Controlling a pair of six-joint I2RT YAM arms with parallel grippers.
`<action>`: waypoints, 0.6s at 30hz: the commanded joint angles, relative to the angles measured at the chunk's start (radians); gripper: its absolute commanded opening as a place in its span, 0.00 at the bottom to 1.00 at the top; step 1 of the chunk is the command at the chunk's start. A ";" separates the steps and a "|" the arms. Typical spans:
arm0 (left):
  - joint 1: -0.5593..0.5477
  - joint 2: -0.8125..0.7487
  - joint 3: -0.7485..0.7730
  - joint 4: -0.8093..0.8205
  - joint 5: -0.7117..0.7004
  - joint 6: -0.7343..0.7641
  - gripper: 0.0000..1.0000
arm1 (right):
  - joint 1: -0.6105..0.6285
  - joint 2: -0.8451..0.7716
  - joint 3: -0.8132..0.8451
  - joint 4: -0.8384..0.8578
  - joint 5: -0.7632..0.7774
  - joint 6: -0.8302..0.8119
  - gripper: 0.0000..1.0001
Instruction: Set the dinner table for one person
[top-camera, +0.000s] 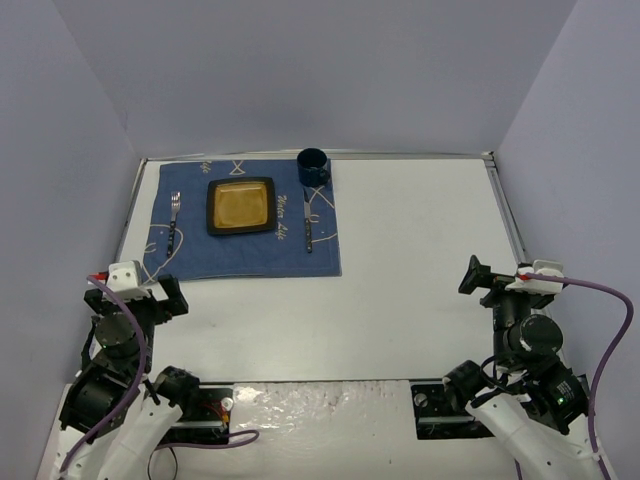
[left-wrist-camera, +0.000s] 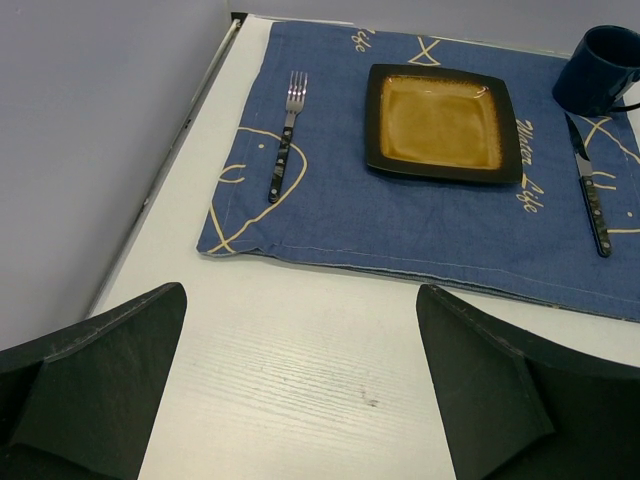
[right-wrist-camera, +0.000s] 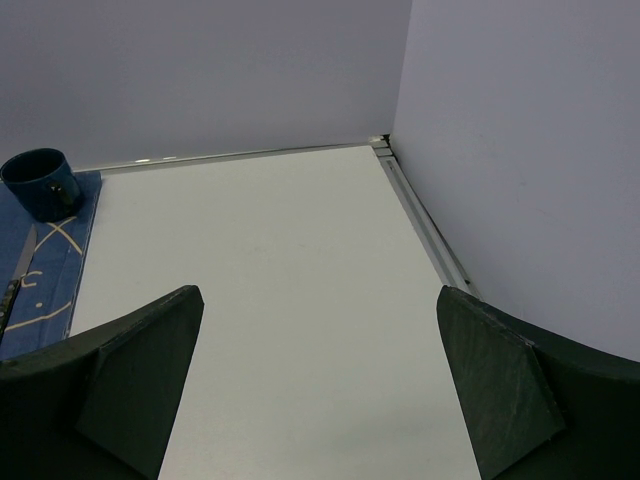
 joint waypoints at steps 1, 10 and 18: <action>0.013 0.039 0.013 0.063 0.002 -0.002 0.97 | -0.006 0.016 0.003 0.086 0.004 0.002 1.00; 0.022 0.031 0.012 0.063 0.004 0.000 0.97 | -0.006 0.024 0.003 0.087 -0.003 -0.002 1.00; 0.023 0.037 0.012 0.061 0.013 0.000 0.97 | -0.012 0.026 0.003 0.085 -0.010 -0.002 1.00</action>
